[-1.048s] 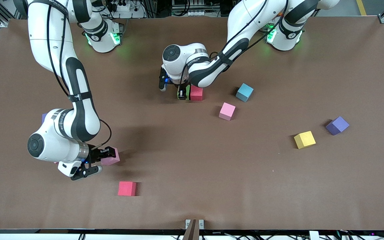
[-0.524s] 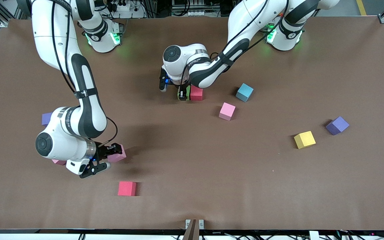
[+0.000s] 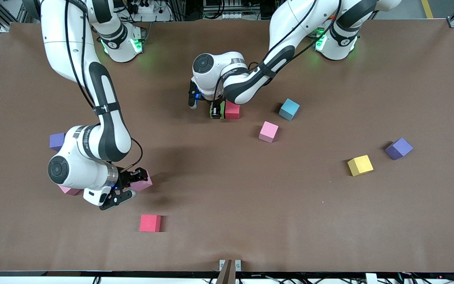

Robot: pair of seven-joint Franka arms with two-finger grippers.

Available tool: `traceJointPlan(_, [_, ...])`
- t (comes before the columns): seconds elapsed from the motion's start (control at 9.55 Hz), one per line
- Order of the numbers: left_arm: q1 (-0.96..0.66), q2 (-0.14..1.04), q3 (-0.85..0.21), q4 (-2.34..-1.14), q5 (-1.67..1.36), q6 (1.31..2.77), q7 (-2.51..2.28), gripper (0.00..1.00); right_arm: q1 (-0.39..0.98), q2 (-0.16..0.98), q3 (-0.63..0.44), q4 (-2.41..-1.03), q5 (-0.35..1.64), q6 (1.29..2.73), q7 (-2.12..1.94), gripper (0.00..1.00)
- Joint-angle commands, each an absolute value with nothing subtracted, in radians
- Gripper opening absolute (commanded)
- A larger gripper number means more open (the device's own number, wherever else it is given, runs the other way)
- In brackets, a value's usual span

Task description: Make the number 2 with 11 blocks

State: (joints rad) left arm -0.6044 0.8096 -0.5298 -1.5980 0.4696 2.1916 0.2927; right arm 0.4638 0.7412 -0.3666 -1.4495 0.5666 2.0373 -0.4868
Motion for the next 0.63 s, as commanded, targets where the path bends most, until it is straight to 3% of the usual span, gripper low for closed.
traceJointPlan(0.0, [-0.610,0.821,-0.535,-1.595,0.505,2.197,0.153,1.00,0.479,0.718,-0.370,-1.465,0.554,2.037,-0.499,0.32])
traceJointPlan(0.52, [-0.604,0.792,-0.549,-1.594,0.506,2.195,0.140,1.00,0.495,0.715,-0.373,-1.466,0.554,2.025,-0.546,0.32])
